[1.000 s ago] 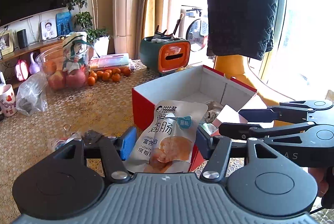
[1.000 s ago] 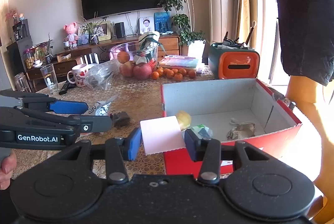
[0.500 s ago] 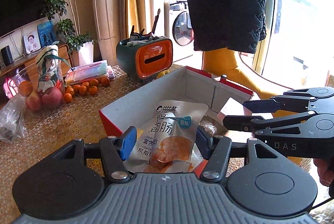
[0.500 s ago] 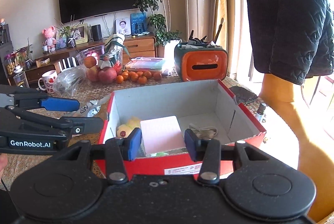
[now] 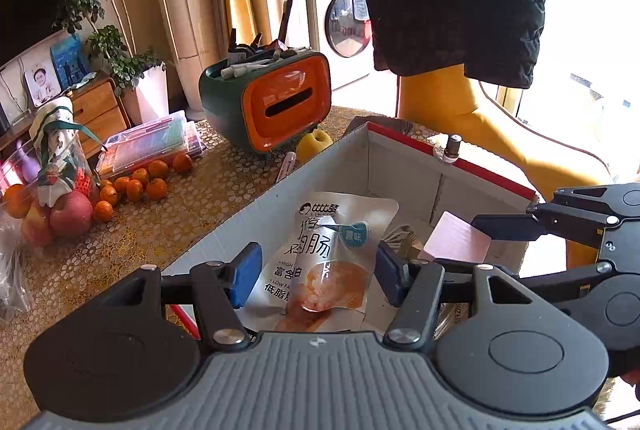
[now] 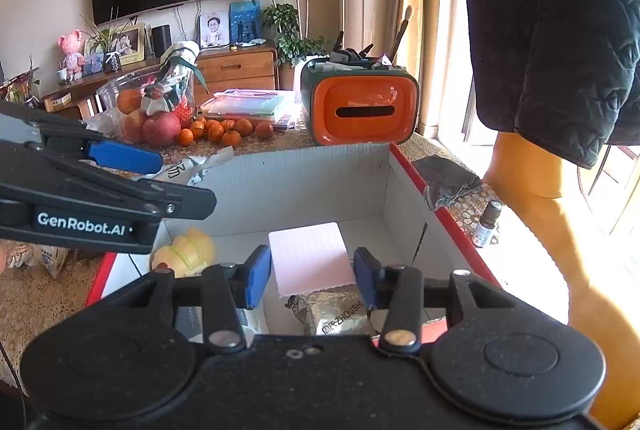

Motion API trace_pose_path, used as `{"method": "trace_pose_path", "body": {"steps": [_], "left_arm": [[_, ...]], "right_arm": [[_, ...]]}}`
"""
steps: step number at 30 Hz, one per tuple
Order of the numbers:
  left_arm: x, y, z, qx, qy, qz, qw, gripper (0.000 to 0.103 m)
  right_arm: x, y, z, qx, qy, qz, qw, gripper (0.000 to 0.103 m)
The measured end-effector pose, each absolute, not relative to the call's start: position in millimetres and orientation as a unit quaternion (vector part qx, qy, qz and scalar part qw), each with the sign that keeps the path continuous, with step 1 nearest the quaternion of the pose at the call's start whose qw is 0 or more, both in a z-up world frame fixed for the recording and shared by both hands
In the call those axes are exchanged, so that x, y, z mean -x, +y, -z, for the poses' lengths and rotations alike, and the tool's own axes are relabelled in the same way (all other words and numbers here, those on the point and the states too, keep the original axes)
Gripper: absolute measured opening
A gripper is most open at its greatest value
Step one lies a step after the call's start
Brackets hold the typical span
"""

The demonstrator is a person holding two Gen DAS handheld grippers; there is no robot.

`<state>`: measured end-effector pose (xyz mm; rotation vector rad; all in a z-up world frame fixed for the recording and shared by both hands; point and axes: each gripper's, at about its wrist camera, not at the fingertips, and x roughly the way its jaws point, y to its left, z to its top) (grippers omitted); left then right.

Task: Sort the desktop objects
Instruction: 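Carry the sausage packet with left tool while right tool carries the note to the box, then open left tool to drop the packet while right tool releases the note into the box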

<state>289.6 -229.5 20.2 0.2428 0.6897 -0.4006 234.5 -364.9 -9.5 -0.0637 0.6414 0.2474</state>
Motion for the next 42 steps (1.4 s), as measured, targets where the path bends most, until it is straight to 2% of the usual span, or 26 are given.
{"method": "trace_pose_path", "body": {"steps": [11,19,32,35,38,40,42], "left_arm": [[-336.7,-241.9,17.1,-0.139,0.382,0.185,0.895,0.060],[-358.7,-248.1,44.2,-0.147,0.446,0.193,0.862,0.060],[-368.3,-251.1,55.7,-0.140,0.497,0.191,0.835,0.060],[-365.1,-250.0,52.0,-0.132,0.492,0.192,0.839,0.069],[-360.6,-245.9,45.6,-0.115,0.486,0.191,0.845,0.070],[-355.3,-243.4,40.6,-0.107,0.479,0.196,0.849,0.070],[-348.1,-240.2,34.1,-0.098,0.470,0.199,0.854,0.070]], "right_arm": [[-263.0,-354.3,37.0,0.050,0.360,-0.131,0.922,0.045],[-269.4,-349.7,49.8,0.062,0.389,-0.136,0.909,0.045],[-269.2,-345.2,57.6,0.073,0.409,-0.134,0.900,0.045],[-268.2,-344.0,55.5,0.079,0.404,-0.132,0.902,0.046],[-264.5,-344.4,52.4,0.080,0.401,-0.131,0.903,0.054],[-260.6,-346.0,49.1,0.075,0.396,-0.130,0.906,0.064],[-257.1,-346.4,45.1,0.074,0.393,-0.130,0.907,0.065]]}}
